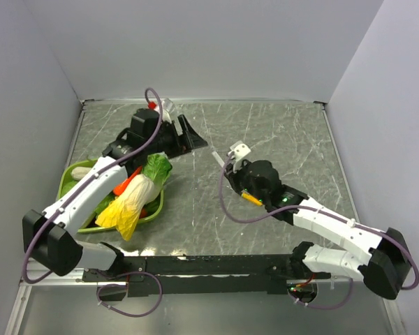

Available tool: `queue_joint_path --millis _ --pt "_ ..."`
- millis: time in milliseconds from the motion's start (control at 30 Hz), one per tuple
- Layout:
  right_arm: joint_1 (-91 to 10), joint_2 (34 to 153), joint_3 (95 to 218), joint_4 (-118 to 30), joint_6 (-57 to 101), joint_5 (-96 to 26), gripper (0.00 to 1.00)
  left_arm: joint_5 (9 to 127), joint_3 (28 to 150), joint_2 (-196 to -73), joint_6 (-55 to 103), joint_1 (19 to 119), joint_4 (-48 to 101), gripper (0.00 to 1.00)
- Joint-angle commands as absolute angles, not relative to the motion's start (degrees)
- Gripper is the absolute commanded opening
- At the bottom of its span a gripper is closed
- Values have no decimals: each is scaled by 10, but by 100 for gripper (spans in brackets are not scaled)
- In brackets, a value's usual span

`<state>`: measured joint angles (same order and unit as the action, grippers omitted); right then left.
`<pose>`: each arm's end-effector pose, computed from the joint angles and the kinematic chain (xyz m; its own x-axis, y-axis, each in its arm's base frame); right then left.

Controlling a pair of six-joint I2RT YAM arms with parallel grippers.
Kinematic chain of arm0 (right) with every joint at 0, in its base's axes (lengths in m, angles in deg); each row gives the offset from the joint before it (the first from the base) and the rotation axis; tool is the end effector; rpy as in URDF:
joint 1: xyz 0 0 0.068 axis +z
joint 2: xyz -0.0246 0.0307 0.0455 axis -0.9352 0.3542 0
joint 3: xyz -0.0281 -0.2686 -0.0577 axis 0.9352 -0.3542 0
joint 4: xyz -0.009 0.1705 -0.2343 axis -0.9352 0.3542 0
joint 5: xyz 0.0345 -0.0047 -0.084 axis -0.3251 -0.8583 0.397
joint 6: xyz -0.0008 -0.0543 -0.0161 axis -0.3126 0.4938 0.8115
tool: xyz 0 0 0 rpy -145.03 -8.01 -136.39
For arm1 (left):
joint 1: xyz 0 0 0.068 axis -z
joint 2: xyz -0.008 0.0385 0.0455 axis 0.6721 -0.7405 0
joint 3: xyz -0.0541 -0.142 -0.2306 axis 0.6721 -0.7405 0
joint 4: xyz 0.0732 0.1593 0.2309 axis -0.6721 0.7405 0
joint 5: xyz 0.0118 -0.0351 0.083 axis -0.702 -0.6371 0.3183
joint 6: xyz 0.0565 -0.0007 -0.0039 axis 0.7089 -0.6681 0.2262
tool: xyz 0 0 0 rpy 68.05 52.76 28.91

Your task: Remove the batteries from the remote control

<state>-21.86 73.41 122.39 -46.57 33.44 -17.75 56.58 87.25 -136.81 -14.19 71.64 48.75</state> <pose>0.1927 0.1992 0.2768 -0.1594 -0.2860 -0.9449 -0.6258 0.7695 -0.1273 0.2901 -0.1789 0.3511 -0.8071 -0.3726 -0.4581 0.1644 0.6034 -0.7803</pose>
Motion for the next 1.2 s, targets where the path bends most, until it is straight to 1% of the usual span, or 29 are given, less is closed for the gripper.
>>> queue_joint_path --millis 0,100,133,167,267,333,467,533,600,733,867,1167 --pt "-279 693 1218 -451 250 -436 0 620 900 -1331 41 706 498 83" --pt "-319 676 1224 -414 218 -497 0 559 847 -1283 112 706 438 83" --pt "-332 668 1223 -414 200 -556 0 541 832 -1269 120 706 422 84" --pt "-358 665 1220 -426 191 -588 0 500 821 -1245 138 706 394 83" --pt "-406 663 1207 -443 153 -716 0 427 800 -1221 196 706 395 84" --pt "-419 665 1208 -443 140 -765 0 407 799 -1215 243 706 409 86" --pt "-433 671 1204 -476 112 -866 0 373 788 -1224 283 710 408 88" --pt "-433 666 1194 -508 94 -901 0 317 798 -1251 299 711 426 88" --pt "-434 654 1196 -497 105 -909 0 261 821 -1273 311 721 464 87" --pt "-439 634 1204 -472 120 -913 0 222 839 -1311 326 732 490 86" --pt "-445 634 1214 -456 125 -925 0 174 836 -1316 318 733 482 86" --pt "-449 638 1212 -455 128 -930 0 160 816 -1314 277 734 449 88"
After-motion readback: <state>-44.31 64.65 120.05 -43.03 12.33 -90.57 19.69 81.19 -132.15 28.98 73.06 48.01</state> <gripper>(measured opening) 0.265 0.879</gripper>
